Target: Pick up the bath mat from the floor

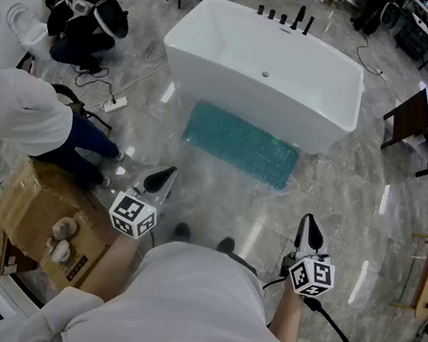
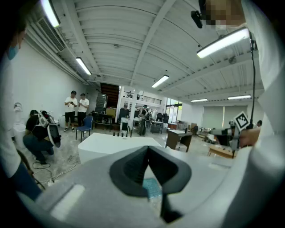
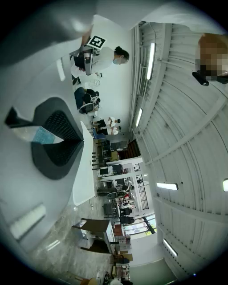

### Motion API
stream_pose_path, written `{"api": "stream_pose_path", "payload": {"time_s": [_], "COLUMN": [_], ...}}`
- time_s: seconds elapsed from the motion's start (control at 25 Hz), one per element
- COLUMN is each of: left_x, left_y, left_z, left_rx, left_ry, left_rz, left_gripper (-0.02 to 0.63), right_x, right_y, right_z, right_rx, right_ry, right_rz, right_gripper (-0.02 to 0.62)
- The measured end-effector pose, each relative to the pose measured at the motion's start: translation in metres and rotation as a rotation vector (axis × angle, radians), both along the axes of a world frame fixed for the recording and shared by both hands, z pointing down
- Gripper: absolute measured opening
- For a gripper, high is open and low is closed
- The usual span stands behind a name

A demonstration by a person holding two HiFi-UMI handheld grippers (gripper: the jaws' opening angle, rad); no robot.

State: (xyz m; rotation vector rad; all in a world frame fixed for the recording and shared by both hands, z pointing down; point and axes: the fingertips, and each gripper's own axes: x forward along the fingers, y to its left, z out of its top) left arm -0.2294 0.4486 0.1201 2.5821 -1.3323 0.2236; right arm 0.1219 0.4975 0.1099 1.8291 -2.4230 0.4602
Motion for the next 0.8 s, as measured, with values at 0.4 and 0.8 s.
{"api": "stream_pose_path", "payload": {"time_s": [0.4,0.8], "left_x": [0.018,0.051], "left_y": [0.000,0.013], "left_z": [0.001,0.008], "left_rx": [-0.006,-0.017], "left_ry": [-0.002,-0.017], "left_rz": [0.001,-0.025], "left_gripper": [0.000,0.000], "right_x": [0.012,0.053], "right_y": [-0.001,0.003], "right_z": [-0.001,0.012], "right_rx": [0.000,-0.020], "right_ry": [-0.009,-0.039], "right_rz": [-0.005,0.004], "right_gripper": [0.005,0.005]}}
